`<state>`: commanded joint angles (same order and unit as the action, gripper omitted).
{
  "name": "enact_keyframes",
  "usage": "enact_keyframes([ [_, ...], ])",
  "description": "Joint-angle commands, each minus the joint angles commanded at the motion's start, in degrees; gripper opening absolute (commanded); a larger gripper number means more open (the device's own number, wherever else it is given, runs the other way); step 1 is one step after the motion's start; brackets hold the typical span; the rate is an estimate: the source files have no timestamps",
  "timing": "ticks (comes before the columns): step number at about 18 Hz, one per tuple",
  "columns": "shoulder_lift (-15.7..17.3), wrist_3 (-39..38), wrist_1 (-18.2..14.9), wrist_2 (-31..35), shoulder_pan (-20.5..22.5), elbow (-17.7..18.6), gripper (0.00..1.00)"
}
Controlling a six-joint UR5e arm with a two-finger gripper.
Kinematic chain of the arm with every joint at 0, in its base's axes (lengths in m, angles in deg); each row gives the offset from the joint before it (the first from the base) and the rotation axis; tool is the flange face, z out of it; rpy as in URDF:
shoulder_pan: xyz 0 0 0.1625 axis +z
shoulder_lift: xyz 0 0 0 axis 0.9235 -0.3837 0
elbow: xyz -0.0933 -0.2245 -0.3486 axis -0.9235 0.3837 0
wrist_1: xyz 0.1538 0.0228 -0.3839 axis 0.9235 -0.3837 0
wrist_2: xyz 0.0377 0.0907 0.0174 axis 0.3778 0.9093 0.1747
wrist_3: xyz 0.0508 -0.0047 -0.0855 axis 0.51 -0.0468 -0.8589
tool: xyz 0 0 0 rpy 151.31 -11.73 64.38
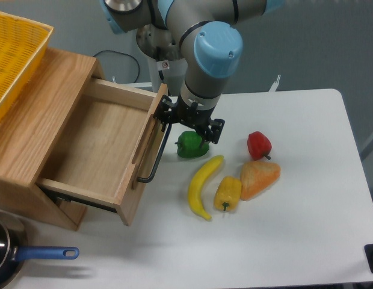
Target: Slide open the top drawer
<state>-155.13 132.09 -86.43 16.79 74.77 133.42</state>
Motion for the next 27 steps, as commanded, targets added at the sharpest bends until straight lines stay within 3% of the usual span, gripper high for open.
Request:
enact_keyframes([
  [5,0.88,1.13,-2.9,-0.18,1.49,-1.49,1.0],
  [8,0.97,6.4,-3.34,0.09,2.28,-1.5,1.0],
  [13,1.76,18.43,-3.52,0.17,7.46,-1.5,1.0],
  [18,1.58,31.1,-2.82,2.62,9.67,-0.97,1.0],
  [22,0.62,35.15,-2.46,7.03,8.88,-0.88,1.0],
  [27,-2.54,35.33,2.1,6.68,8.09,-0.53,1.0],
])
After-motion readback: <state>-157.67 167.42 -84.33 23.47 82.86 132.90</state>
